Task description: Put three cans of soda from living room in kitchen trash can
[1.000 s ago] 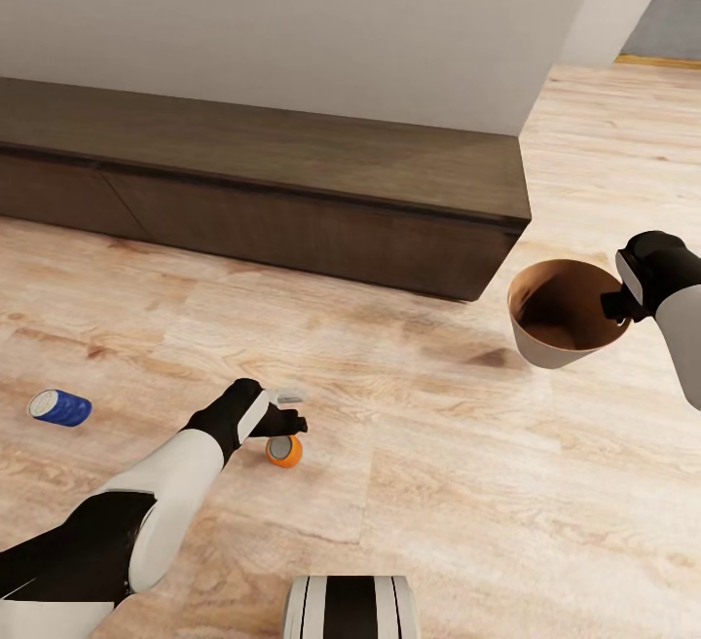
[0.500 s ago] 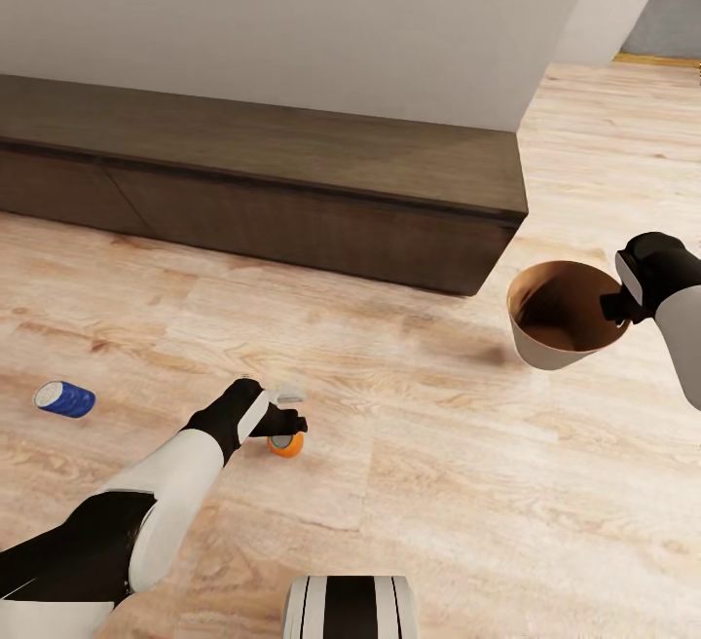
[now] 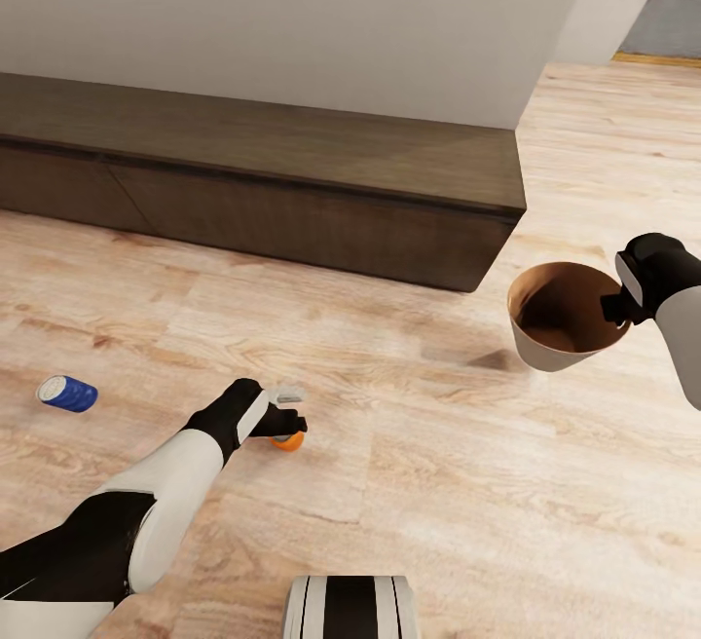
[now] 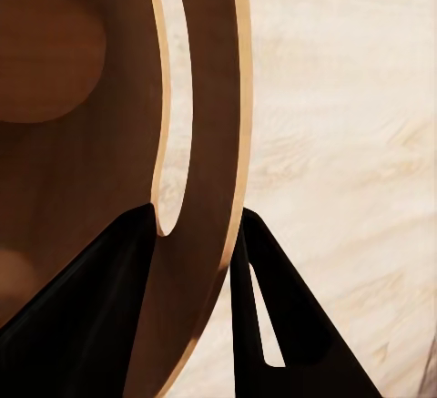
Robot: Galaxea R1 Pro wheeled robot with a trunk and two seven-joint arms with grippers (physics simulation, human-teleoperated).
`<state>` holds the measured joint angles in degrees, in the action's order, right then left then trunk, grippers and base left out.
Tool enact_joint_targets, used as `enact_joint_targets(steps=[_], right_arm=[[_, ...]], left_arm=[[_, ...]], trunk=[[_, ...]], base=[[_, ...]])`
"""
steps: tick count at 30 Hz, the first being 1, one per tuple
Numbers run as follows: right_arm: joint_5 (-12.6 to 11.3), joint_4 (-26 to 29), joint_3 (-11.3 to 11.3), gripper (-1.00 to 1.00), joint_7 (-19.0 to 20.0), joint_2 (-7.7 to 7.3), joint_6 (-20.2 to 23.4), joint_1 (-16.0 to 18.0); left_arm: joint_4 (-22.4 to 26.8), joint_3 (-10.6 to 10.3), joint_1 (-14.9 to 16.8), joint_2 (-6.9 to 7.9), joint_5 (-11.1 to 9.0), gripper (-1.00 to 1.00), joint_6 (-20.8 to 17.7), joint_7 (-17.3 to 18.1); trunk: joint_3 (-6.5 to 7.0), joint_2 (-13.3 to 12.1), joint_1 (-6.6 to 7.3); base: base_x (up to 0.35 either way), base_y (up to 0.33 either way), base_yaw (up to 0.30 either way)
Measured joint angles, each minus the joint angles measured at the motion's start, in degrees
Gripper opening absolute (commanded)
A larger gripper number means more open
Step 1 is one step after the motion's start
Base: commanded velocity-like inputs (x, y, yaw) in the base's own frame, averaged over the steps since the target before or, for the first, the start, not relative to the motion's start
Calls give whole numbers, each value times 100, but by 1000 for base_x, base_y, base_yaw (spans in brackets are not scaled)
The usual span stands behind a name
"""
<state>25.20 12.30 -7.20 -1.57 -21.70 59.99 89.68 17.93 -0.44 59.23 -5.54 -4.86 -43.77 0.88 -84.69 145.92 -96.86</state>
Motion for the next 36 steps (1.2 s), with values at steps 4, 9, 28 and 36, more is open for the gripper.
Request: enact_joint_targets(steps=[4,9,28,36], right_arm=[[-13,-2,-4,-100,0,3,0,-4],[-2,-2,-1,-100,-2,3,0,-6],[-3,-2,1,-100,0,8,0,-12],[-1,-2,-4,-100,0,8,0,-12]], left_arm=[[0,0,1,0,-2,100,2,0],[0,0,1,0,-2,-100,10,0],[-1,3,2,2,-25,-100,95,-9],[-8,0,1,0,-1,-100,87,0]], trunk=[[0,0,0],[0,0,0],[0,0,0],[177,-10,22]], base=[[0,0,0],[0,0,0],[0,0,0],[0,0,0]])
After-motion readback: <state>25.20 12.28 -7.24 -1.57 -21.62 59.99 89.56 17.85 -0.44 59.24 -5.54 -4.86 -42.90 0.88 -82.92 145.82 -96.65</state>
